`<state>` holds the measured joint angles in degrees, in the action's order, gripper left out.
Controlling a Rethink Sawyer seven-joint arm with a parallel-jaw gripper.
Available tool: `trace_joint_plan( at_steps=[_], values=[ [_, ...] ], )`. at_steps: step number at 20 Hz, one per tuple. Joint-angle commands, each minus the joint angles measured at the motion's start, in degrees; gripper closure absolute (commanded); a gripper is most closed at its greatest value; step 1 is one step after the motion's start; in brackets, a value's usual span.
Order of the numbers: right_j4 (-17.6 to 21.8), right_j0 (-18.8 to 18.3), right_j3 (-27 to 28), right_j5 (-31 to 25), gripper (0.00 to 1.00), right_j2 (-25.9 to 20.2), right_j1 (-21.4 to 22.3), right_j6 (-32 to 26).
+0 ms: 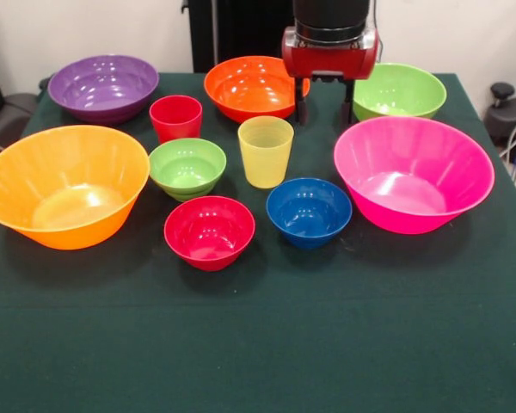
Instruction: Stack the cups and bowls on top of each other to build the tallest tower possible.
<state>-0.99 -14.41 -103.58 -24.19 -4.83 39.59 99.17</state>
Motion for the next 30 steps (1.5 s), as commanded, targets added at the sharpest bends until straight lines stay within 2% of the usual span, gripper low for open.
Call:
trace_joint_plan(
  at_steps=[1,9,15,22,24,27,30],
  values=[
    [1.6,0.2,4.0,-3.8,0.0,-1.4,-4.1,4.1],
    [2.1,-1.3,5.8,-5.9,0.0,-1.5,-4.4,2.4],
    [3.3,-1.6,3.1,-3.6,0.0,-1.3,-3.9,2.3],
    [4.5,-1.8,-3.9,-0.8,0.0,-0.9,-0.1,2.7],
    [5.2,-1.9,-5.3,0.6,0.0,-0.6,-0.4,2.9],
    [5.5,-1.6,-5.9,-1.3,0.0,0.1,-1.2,3.2],
    [6.1,-1.7,-8.2,2.1,0.0,0.2,-2.0,4.3]
  ],
)
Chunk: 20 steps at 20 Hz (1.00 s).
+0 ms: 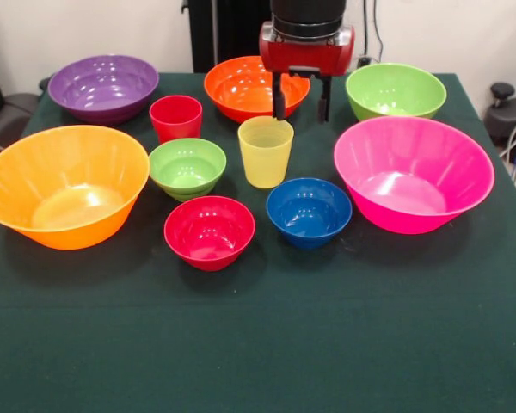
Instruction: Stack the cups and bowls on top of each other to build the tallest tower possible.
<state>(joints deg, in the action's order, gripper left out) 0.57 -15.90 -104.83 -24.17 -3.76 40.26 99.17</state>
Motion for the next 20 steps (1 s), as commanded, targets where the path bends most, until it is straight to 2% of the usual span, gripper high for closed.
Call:
trace_joint_plan(
  at_steps=[1,5,8,12,20],
  values=[
    [4.6,-0.2,-7.5,2.7,0.0,-0.9,-2.8,4.6],
    [5.4,0.6,-8.1,5.4,0.0,-0.4,-4.1,5.7],
    [6.5,1.1,-7.6,8.6,0.0,0.5,-6.7,6.2],
    [6.5,-0.2,-6.6,11.3,0.0,-1.0,-9.6,5.6],
    [6.8,1.0,-5.3,13.5,0.0,-0.5,-11.2,5.8]
  ],
)
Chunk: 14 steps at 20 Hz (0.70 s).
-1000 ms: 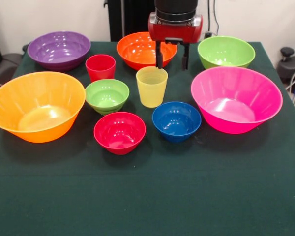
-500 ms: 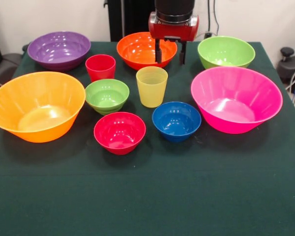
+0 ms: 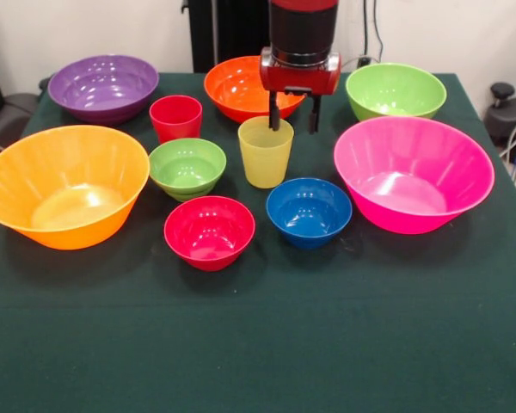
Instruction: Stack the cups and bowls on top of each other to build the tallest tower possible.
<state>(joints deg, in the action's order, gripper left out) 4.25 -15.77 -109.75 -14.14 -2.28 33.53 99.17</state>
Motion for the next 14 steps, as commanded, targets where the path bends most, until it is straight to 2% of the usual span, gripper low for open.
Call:
trace_joint_plan(
  at_steps=[1,8,14],
  values=[
    [3.1,1.0,-0.2,3.3,0.0,-2.0,-4.4,5.8],
    [1.9,1.8,2.1,0.6,0.0,-1.7,-4.3,5.5],
    [2.6,2.2,3.0,3.5,0.0,-0.7,-6.8,5.5]
  ],
)
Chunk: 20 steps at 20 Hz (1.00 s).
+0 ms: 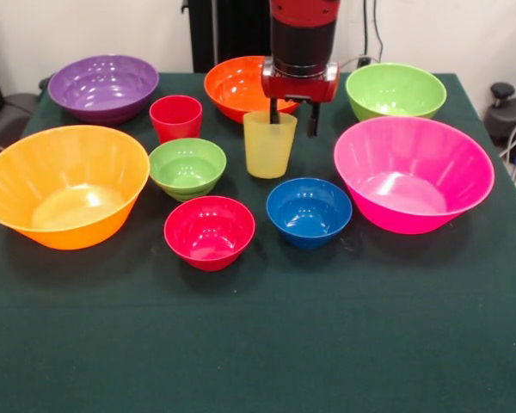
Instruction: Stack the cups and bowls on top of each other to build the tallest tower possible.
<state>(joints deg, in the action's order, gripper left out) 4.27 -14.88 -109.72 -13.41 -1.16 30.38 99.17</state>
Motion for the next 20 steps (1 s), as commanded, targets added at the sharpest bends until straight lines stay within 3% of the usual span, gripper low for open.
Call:
trace_joint_plan(
  at_steps=[1,7,12,16,20],
  values=[
    [2.7,1.3,2.9,3.1,0.0,-1.7,-3.9,5.5],
    [3.5,0.8,0.1,5.3,0.0,-2.3,-2.8,5.7],
    [3.2,0.0,1.1,4.8,0.0,-3.3,-2.4,5.3],
    [2.8,-1.8,0.6,7.9,0.0,-5.7,-2.6,6.2],
    [2.0,-2.1,3.0,5.9,0.0,-6.4,-2.5,5.3]
  ],
)
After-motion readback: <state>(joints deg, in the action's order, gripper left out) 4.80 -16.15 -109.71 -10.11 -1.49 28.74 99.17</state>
